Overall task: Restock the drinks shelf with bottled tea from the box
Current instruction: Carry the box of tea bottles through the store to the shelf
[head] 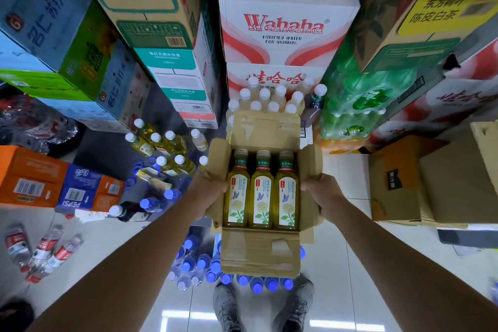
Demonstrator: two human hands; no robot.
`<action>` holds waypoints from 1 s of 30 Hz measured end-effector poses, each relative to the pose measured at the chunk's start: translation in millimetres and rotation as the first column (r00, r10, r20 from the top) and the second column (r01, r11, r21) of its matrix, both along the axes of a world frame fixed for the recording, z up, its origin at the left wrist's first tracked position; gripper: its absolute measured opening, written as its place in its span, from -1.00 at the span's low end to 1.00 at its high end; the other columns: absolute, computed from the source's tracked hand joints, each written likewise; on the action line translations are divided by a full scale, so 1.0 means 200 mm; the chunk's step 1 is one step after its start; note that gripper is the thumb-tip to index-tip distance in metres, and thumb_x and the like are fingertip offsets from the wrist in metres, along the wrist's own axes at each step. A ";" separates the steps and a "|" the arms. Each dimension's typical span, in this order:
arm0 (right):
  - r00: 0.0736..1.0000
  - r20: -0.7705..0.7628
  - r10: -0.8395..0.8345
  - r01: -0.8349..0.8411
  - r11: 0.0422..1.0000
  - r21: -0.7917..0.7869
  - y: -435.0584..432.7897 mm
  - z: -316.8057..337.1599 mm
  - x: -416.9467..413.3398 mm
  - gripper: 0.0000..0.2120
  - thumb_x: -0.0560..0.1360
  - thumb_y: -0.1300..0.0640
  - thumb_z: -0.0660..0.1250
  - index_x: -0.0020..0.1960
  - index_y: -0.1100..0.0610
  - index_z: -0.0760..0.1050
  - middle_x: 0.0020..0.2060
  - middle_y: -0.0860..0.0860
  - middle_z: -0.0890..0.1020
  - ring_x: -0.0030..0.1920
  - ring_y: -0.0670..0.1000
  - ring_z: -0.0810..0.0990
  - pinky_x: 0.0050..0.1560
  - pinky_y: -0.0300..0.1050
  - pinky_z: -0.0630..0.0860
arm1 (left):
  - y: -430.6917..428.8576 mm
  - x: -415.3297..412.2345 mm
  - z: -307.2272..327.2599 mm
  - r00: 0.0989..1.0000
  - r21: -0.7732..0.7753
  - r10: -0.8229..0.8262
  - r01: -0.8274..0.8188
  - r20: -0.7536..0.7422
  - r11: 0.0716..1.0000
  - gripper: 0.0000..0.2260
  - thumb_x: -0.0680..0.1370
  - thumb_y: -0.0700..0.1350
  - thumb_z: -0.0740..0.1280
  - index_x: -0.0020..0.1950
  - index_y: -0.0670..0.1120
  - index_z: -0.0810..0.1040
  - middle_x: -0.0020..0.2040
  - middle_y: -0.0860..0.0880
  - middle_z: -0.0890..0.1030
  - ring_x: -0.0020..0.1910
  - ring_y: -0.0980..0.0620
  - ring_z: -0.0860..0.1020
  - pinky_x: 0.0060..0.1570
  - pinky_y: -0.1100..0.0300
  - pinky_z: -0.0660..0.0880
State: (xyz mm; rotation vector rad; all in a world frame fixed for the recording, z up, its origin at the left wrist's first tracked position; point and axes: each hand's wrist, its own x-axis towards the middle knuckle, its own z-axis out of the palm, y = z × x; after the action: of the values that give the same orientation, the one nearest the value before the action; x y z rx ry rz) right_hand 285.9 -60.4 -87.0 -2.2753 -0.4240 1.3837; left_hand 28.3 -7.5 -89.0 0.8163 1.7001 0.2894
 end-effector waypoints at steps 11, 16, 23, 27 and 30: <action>0.999 0.001 0.040 -0.040 0.998 0.057 -0.15 0.29 -0.20 -0.77 0.39 0.32 0.39 0.03 0.27 0.50 -0.11 0.20 0.61 -0.06 0.20 0.60 -0.08 0.04 0.56 | -0.26 -0.22 0.26 1.000 0.039 0.019 -0.019 -0.003 0.999 -0.89 0.43 -0.26 0.41 -0.11 -0.07 0.57 -0.13 -0.16 0.66 -0.10 -0.12 0.63 0.04 -0.08 0.58; 0.985 -0.020 0.174 -0.170 0.978 0.117 -0.32 0.58 -0.32 -0.66 0.22 0.26 0.38 -0.01 0.25 0.56 -0.12 0.21 0.67 -0.09 0.22 0.68 -0.01 0.23 0.65 | -0.60 -0.38 0.62 0.985 0.061 0.160 -0.164 0.067 0.985 -0.76 0.23 -0.15 0.41 -0.14 -0.19 0.66 -0.15 -0.18 0.72 -0.16 -0.15 0.67 -0.07 -0.12 0.66; 0.889 -0.030 0.458 -0.438 0.865 0.244 -0.60 1.13 -0.58 -0.87 0.35 0.34 0.43 -0.21 0.15 0.53 -0.28 0.09 0.64 -0.26 0.06 0.61 -0.25 -0.09 0.57 | -1.29 -0.59 1.14 0.936 0.167 0.348 -0.350 0.041 0.922 -0.80 0.31 -0.11 0.40 -0.11 -0.14 0.67 -0.18 -0.12 0.71 -0.18 -0.15 0.68 -0.24 0.02 0.64; 0.748 -0.086 0.658 -0.616 0.736 0.280 -0.75 1.30 -0.77 -0.77 0.36 0.39 0.41 0.01 0.27 0.58 -0.14 0.28 0.68 -0.13 0.25 0.68 -0.03 0.28 0.61 | -1.76 -0.71 1.38 0.875 0.239 0.482 -0.477 0.041 0.846 -0.98 0.51 -0.18 0.43 -0.10 -0.11 0.65 -0.20 -0.07 0.71 -0.27 0.01 0.69 -0.36 0.12 0.63; 0.642 -0.079 0.763 -0.717 0.634 0.291 -0.92 1.42 -1.00 -0.82 0.39 0.40 0.41 -0.03 0.25 0.56 -0.18 0.28 0.65 -0.17 0.24 0.66 -0.06 0.28 0.61 | -2.13 -0.81 1.48 0.809 0.283 0.587 -0.572 0.037 0.770 -0.95 0.53 -0.12 0.41 -0.07 -0.07 0.65 -0.14 -0.06 0.71 -0.17 -0.01 0.69 -0.28 0.11 0.64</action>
State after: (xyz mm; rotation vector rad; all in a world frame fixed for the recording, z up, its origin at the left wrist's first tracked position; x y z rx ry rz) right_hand 85.0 -243.6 196.7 -1.7743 -1.5148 1.7789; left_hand -133.9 -433.5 207.8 0.4715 1.9616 0.9651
